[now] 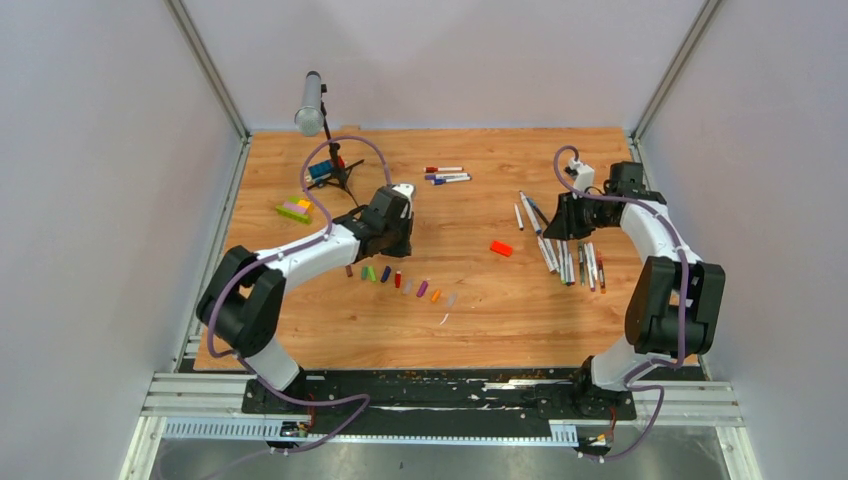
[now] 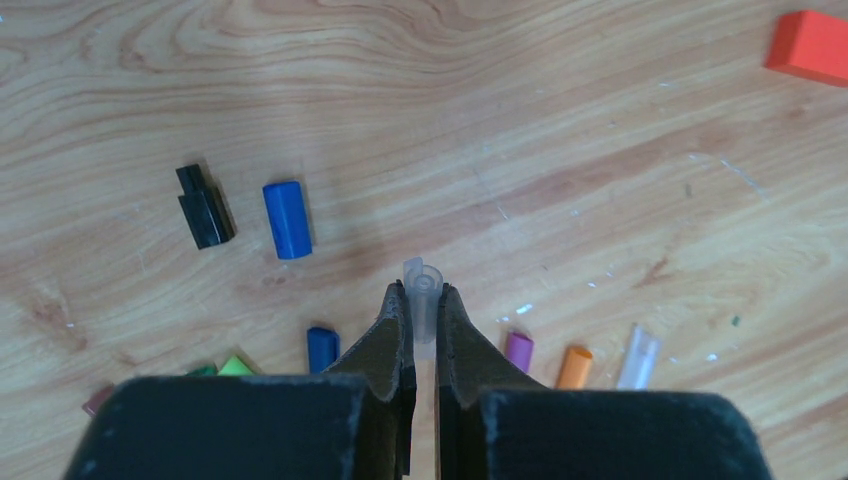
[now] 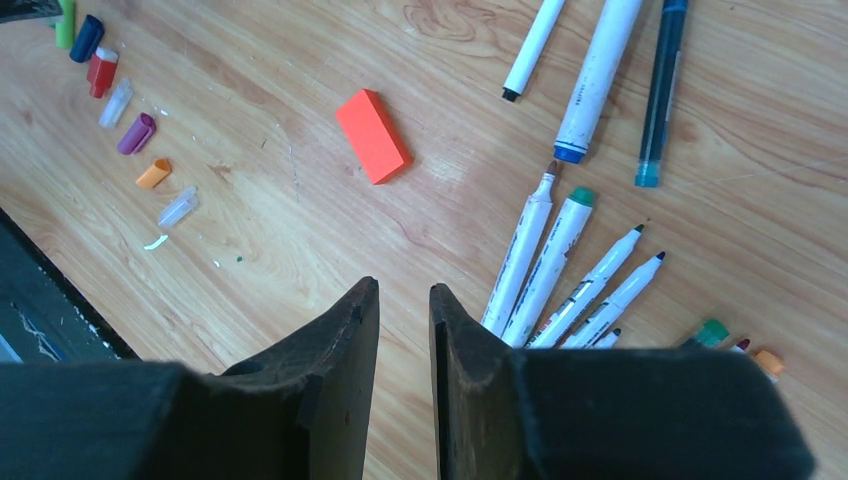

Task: Open the pen caps
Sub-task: Place the pen at the center of the board, then place the pen cap at the center of the board.

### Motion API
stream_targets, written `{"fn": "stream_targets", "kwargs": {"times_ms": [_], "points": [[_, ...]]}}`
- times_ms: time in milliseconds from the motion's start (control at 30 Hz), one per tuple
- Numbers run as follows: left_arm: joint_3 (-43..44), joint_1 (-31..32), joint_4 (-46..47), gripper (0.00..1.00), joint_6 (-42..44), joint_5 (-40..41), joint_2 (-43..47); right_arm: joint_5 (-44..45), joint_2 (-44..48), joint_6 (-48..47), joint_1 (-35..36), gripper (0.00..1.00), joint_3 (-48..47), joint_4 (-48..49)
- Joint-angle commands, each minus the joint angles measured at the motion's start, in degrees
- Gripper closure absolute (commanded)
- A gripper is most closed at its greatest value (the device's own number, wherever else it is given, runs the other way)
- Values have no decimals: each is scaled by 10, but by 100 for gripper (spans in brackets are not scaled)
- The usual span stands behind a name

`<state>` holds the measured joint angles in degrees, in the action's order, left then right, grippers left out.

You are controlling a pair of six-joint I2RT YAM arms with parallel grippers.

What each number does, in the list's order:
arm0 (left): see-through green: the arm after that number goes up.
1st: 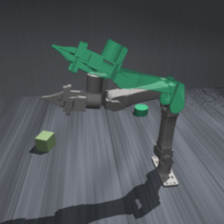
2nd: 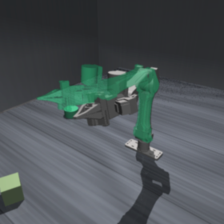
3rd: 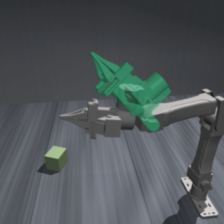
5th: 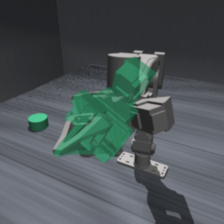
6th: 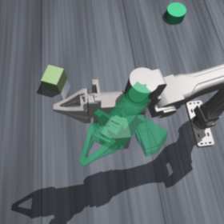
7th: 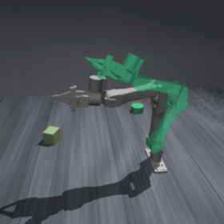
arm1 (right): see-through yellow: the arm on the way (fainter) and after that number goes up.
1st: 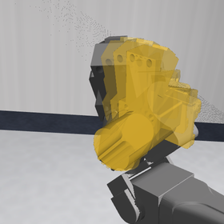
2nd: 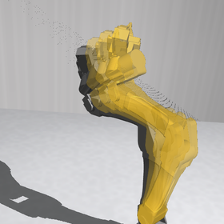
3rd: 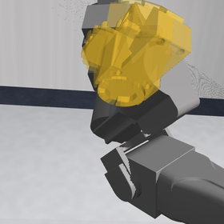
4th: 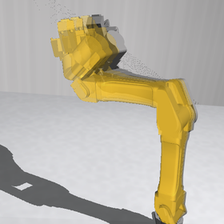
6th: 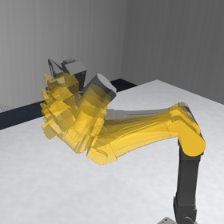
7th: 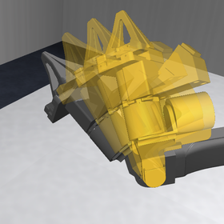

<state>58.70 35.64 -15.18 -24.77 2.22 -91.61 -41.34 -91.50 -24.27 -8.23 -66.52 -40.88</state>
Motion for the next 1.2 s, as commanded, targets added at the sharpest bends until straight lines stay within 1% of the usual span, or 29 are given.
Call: {"fn": "stream_targets", "kwargs": {"times_ms": [0,167,267,533,667,800,900,933,1000,1067,1167], "points": [[55,2,-35,94,29,34,-48,-55,15,-2,-18,74,7,37],[102,3,-75,92,53,56,-106,-68,13,1,-20,74,12,38],[122,2,-95,88,59,68,-130,-72,12,1,-20,74,13,39],[142,2,-115,67,64,76,-147,-75,9,1,-21,73,16,39],[143,2,-115,65,65,68,-134,-76,10,-1,-21,73,16,39],[114,2,-84,65,67,53,-86,-86,12,-4,-20,73,17,40],[71,2,-45,64,69,32,-27,-105,11,-9,-18,73,11,40],[55,3,-34,62,69,26,-4,-108,9,-12,-14,73,6,37],[18,2,-10,57,66,24,43,-106,3,-17,-2,73,-11,32],[-24,3,16,50,59,28,91,-96,-6,-23,15,73,-34,23],[-82,1,46,35,44,41,166,-66,-35,-17,45,73,-81,15]]}}
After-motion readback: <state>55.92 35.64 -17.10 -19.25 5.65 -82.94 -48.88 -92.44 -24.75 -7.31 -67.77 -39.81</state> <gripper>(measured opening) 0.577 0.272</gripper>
